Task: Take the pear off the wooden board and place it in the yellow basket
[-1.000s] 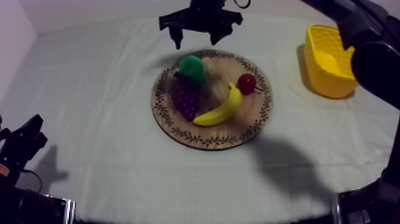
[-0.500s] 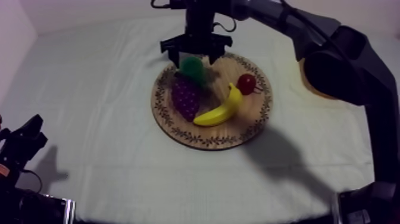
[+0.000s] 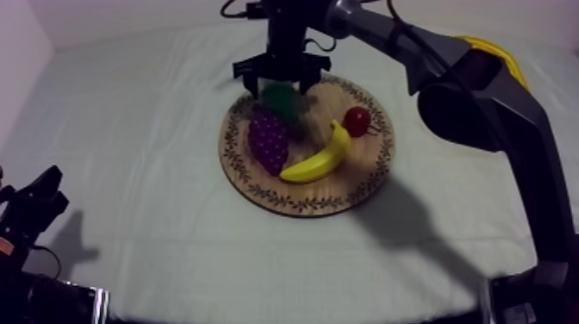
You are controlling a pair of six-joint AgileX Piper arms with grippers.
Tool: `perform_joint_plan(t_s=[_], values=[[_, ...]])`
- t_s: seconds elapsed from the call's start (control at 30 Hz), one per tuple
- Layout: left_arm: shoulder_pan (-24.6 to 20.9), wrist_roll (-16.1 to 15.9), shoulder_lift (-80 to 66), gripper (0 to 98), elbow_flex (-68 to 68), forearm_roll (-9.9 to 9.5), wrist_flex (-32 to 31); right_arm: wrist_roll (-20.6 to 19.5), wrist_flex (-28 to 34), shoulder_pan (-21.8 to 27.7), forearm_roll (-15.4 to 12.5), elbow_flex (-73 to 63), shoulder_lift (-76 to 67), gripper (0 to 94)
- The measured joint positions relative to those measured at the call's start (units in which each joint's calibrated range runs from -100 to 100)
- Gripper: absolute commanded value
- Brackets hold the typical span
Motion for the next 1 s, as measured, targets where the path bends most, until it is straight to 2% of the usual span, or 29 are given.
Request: perform_joint_plan(t_s=[0.17,0.5,1.0], values=[[0.0,0.0,0.0,0.1,0.0,0.00,0.0,-0.3,0.2,-0.1,-0.5,-1.1,1.6,57.8],[0.0,0.0,0.0,0.1,0.0,0.00,0.0,-0.4,0.5,0.5,-0.1,-2.4,3.0,41.6],[0.0,0.0,0.0,0.1,0.0,0.00,0.0,0.3,0.3,0.2,1.9,5.2,-5.7,40.1]])
